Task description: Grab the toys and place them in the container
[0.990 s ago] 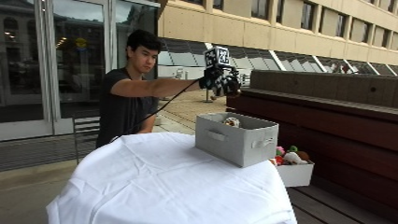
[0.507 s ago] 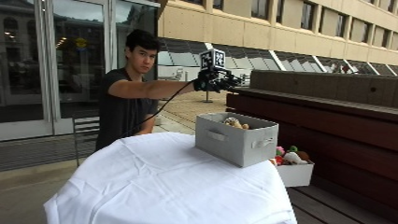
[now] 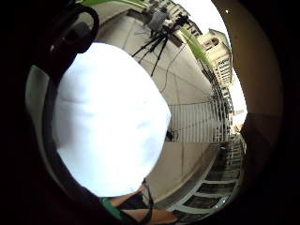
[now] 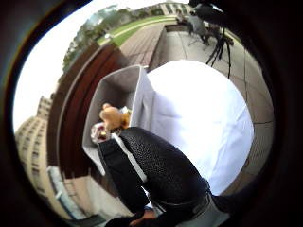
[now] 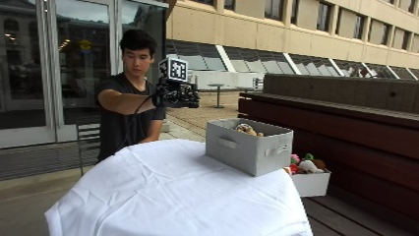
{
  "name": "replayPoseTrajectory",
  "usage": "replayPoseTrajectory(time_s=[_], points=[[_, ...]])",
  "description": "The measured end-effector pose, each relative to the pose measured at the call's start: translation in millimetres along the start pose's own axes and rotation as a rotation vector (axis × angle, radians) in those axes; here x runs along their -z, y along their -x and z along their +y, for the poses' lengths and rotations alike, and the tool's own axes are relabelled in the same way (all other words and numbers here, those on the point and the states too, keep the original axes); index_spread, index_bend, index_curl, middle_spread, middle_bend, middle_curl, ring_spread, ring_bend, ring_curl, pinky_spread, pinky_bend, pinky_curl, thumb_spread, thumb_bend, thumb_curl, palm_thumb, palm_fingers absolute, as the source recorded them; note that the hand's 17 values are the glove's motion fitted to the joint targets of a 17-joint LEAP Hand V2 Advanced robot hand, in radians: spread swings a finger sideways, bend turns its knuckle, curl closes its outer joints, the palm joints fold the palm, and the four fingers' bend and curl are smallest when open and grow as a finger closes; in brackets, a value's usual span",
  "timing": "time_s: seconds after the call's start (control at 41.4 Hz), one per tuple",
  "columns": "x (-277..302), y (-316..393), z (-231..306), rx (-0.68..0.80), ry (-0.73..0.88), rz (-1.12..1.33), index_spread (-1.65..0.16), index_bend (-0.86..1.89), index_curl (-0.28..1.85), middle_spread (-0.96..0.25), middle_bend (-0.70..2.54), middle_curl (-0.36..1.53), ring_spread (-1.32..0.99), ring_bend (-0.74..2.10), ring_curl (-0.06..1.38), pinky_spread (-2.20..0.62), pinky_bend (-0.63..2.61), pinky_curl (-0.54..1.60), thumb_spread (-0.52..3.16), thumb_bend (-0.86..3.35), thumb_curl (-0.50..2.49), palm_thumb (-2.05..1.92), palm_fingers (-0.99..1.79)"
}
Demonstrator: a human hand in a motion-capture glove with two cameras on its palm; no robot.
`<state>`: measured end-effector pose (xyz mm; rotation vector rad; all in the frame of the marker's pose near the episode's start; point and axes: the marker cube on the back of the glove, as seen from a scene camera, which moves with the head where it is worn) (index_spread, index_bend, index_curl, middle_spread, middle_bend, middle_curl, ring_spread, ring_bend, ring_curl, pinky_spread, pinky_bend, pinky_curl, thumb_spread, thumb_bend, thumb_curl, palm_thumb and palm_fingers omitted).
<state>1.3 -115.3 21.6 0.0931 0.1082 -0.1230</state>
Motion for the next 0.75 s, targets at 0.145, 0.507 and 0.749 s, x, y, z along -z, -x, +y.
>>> replayPoseTrajectory(time_s=[0.145,0.507,0.749], points=[[-18,-35,15,-0.029,0.008,0.003,-0.32,0.24,0.33,-0.09,0.26,0.53,-0.24,0.61,0.28,-0.14,1.09,0.33,0.97,-0.13,0.18,-0.2,-0.06],[-45,-93,35,-0.081,-0.003,-0.042,-0.27,0.28,0.39,-0.1,0.22,0.5,-0.32,0.41,0.24,-0.18,0.86,0.27,1.02,-0.12,0.12,-0.18,-0.04],[-46,-109,43,-0.081,-0.01,-0.065,-0.26,0.24,0.41,-0.1,0.19,0.48,-0.35,0.37,0.24,-0.19,0.78,0.27,1.03,-0.11,0.1,-0.17,-0.01]])
